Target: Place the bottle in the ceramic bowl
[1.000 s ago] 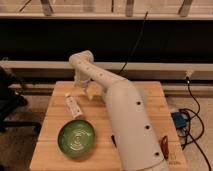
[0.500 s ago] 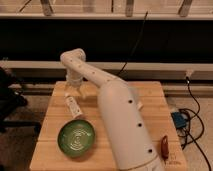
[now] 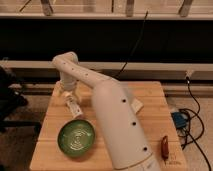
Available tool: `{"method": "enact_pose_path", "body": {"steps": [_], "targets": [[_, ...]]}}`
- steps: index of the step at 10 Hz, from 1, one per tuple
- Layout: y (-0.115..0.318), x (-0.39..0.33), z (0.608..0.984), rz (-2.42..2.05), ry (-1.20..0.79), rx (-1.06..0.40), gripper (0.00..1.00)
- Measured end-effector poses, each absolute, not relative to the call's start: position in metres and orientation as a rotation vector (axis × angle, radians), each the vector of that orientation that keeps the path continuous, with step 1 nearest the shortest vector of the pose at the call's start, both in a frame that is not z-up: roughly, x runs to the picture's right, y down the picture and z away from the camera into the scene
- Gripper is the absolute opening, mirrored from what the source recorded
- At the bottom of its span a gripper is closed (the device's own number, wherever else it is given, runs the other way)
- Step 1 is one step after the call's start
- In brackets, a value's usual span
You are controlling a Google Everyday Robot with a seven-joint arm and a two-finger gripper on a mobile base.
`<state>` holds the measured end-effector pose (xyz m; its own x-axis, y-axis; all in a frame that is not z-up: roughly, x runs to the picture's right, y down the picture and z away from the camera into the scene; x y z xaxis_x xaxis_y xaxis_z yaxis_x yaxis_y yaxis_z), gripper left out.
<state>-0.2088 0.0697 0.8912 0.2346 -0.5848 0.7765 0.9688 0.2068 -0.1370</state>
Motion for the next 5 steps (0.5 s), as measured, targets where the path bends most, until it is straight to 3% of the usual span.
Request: {"method": "enact_pose_path", "body": {"steps": [5], "targets": [[0.103, -0.200, 0.894, -1.311, -0.697, -0.698, 0.80]]}}
